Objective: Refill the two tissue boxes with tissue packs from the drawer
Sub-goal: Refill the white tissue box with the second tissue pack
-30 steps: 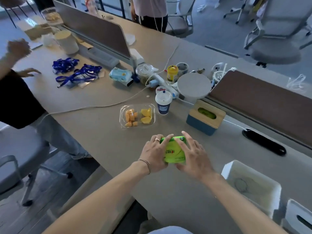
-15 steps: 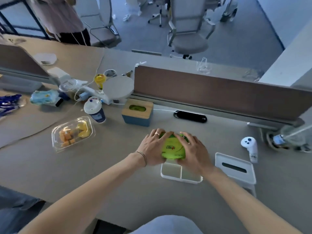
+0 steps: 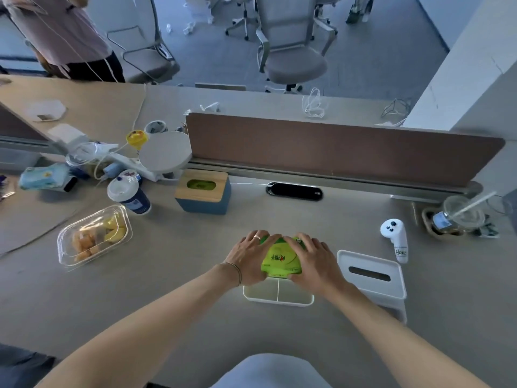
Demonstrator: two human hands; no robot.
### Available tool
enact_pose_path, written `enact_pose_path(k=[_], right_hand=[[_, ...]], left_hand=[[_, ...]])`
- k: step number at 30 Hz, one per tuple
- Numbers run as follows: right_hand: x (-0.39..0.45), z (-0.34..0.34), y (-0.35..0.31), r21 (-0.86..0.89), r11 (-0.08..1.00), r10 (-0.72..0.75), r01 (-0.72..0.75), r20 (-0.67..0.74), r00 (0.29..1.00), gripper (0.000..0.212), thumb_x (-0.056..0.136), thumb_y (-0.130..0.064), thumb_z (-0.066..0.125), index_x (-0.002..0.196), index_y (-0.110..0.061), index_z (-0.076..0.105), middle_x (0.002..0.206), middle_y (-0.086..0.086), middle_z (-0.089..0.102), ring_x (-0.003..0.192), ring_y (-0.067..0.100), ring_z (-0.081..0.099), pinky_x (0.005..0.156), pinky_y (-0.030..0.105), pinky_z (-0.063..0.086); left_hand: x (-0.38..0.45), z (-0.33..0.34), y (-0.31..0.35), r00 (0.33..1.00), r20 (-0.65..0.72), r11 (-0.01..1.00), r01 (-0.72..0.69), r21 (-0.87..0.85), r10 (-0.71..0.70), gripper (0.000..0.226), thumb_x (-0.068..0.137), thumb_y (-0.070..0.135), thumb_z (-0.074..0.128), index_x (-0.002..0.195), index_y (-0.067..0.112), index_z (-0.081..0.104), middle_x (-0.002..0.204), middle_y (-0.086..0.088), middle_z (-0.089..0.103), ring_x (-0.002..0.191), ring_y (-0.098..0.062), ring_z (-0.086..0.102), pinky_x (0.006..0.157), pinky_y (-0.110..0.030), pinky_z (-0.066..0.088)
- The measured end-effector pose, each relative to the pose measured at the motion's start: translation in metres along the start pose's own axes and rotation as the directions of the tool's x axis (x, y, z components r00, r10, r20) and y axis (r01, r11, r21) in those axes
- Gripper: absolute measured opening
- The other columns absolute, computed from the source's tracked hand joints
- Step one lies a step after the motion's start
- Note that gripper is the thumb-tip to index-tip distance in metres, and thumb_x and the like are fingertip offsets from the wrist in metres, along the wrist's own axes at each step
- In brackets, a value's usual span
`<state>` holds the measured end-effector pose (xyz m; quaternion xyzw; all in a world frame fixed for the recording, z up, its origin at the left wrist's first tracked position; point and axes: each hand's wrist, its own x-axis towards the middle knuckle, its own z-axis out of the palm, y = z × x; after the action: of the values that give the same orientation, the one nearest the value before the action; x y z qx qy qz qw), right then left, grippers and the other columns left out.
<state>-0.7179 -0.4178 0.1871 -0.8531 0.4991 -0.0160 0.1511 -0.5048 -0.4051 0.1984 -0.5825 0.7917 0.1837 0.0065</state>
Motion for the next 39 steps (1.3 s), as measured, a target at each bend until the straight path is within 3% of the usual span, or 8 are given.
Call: enact_pose_path(k=[9,13,18,22,28,33,39], right_hand=[[0.004,0.02,0.006,0.028,0.999,-0.023,0.023,0.014,1.0,0.094,0.066,-0.046,0.077,0.148,-0.028,0.035,0.146,0.005,0.042,0.124,0.028,0.051,0.099,0.042,0.044],[-0.009,0.007,0.024,0.106,0.994,-0.032,0.038,-0.057,0.998,0.083,0.078,-0.052,0.07,0.149,-0.028,0.035,0.15,0.003,0.039,0.126,0.028,0.049,0.099,0.044,0.046],[-0.049,-0.006,0.078,0.192,0.973,0.159,-0.125,-0.17,0.973,0.062,0.089,-0.03,0.063,0.146,-0.025,0.04,0.148,0.002,0.043,0.126,0.027,0.049,0.099,0.043,0.047],[-0.09,0.003,0.125,0.277,0.92,0.341,-0.279,-0.209,0.917,0.056,0.085,-0.013,0.066,0.139,-0.021,0.05,0.139,0.001,0.05,0.122,0.029,0.052,0.1,0.042,0.046],[-0.131,0.022,0.164,0.339,0.862,0.456,-0.378,-0.193,0.869,0.058,0.081,-0.004,0.068,0.136,-0.016,0.053,0.136,0.004,0.051,0.12,0.031,0.052,0.102,0.042,0.045],[-0.15,0.03,0.174,0.36,0.847,0.478,-0.39,-0.196,0.857,0.058,0.082,-0.004,0.065,0.135,-0.021,0.051,0.135,0.001,0.052,0.116,0.028,0.052,0.099,0.044,0.047],[-0.167,0.03,0.17,0.387,0.844,0.483,-0.372,-0.248,0.84,0.061,0.079,0.004,0.061,0.136,-0.017,0.053,0.134,0.002,0.055,0.116,0.027,0.053,0.097,0.041,0.049]], left_hand=[[0.003,0.016,-0.005,0.999,0.032,0.999,0.021,0.031,-0.022,0.095,0.072,0.036,0.076,0.152,0.033,0.023,0.149,-0.003,0.036,0.14,-0.025,0.031,0.114,-0.04,0.032],[0.005,0.011,0.006,0.998,-0.044,0.999,-0.047,0.025,0.048,0.086,0.076,0.048,0.073,0.15,0.035,0.03,0.148,-0.003,0.04,0.139,-0.024,0.033,0.115,-0.038,0.028],[0.026,0.012,0.054,0.984,-0.106,0.988,-0.15,-0.035,0.146,0.064,0.085,0.034,0.068,0.144,0.029,0.043,0.142,-0.002,0.048,0.134,-0.023,0.039,0.109,-0.036,0.032],[0.054,0.036,0.106,0.971,-0.04,0.967,-0.24,-0.086,0.237,0.062,0.078,0.02,0.067,0.138,0.021,0.052,0.136,-0.005,0.054,0.13,-0.026,0.046,0.105,-0.041,0.042],[0.092,0.077,0.162,0.957,0.14,0.967,-0.253,-0.018,0.253,0.056,0.089,0.019,0.06,0.143,0.023,0.048,0.147,-0.002,0.049,0.14,-0.022,0.036,0.113,-0.036,0.031],[0.113,0.1,0.184,0.942,0.265,0.972,-0.23,0.055,0.208,0.055,0.09,0.022,0.061,0.143,0.024,0.046,0.145,-0.001,0.049,0.13,-0.024,0.043,0.103,-0.036,0.037],[0.119,0.118,0.2,0.944,0.258,0.965,-0.24,0.103,0.207,0.049,0.086,0.017,0.06,0.134,0.019,0.049,0.125,-0.005,0.061,0.117,-0.027,0.046,0.091,-0.037,0.042]])
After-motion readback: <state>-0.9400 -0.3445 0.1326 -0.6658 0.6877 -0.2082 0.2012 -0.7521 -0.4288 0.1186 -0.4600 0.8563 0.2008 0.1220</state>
